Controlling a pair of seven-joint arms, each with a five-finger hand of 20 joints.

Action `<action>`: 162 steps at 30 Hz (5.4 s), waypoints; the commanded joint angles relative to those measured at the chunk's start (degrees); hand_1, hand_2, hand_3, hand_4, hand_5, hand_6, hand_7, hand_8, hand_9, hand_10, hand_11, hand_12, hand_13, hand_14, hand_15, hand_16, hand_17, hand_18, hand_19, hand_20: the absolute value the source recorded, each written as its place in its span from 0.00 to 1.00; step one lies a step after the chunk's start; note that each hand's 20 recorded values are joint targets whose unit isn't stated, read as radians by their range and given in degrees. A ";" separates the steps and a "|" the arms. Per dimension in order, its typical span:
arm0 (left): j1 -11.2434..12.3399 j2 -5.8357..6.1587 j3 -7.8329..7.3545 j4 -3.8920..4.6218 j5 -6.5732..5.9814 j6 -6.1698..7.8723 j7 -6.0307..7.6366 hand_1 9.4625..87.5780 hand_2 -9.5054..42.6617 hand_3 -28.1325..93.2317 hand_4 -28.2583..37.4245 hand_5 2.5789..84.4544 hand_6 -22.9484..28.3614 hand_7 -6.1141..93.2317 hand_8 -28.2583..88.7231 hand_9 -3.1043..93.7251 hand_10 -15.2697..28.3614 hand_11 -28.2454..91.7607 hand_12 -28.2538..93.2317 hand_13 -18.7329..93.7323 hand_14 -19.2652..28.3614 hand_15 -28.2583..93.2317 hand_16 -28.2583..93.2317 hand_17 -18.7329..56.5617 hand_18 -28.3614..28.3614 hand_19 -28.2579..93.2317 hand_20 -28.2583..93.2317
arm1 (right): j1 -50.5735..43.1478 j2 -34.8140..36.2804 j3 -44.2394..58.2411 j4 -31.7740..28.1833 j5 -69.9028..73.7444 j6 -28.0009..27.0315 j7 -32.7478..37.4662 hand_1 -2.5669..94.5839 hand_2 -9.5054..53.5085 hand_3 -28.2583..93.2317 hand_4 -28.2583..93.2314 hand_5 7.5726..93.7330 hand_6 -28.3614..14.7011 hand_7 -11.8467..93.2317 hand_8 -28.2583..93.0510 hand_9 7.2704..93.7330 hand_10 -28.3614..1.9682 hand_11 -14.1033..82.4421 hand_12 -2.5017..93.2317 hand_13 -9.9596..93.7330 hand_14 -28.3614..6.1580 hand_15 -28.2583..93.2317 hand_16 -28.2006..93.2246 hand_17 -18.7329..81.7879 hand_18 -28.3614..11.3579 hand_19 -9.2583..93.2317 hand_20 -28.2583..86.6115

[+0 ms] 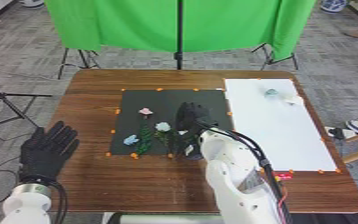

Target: Arrange flowers

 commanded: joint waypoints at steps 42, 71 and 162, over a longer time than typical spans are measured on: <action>1.08 -0.74 0.14 -0.35 0.25 -0.25 0.06 0.24 0.50 0.83 0.00 0.55 0.64 0.19 0.17 0.46 0.69 0.42 0.34 0.44 0.73 0.60 0.18 0.19 0.76 0.53 0.38 | 13.61 13.19 17.58 7.03 -0.42 8.29 10.67 0.52 0.00 0.89 0.00 0.53 0.57 0.28 0.12 0.44 0.38 0.28 0.17 0.45 0.30 0.52 0.34 0.40 0.16 0.62 0.42; 1.88 -1.74 1.15 -1.95 2.28 5.84 -3.57 0.24 0.51 0.83 0.00 0.57 0.65 0.20 0.16 0.46 0.71 0.43 0.34 0.44 0.75 0.61 0.18 0.18 0.80 0.55 0.39 | 16.12 11.92 22.89 28.11 -10.42 2.19 13.99 0.61 0.00 0.89 0.00 0.47 0.59 0.31 0.10 0.31 0.37 0.30 0.09 0.44 0.38 0.47 0.28 0.56 0.24 0.55 0.36; 1.63 -1.28 -0.53 -1.13 1.35 2.23 -2.11 0.25 0.49 0.83 0.00 0.55 0.64 0.20 0.17 0.46 0.70 0.42 0.33 0.43 0.74 0.60 0.18 0.18 0.77 0.53 0.38 | 7.57 12.28 -0.21 4.95 -13.58 -3.28 -13.81 0.67 0.00 0.80 0.00 0.64 0.64 0.36 0.17 0.65 0.50 0.35 0.34 0.61 0.59 0.62 0.57 0.49 0.29 0.75 0.50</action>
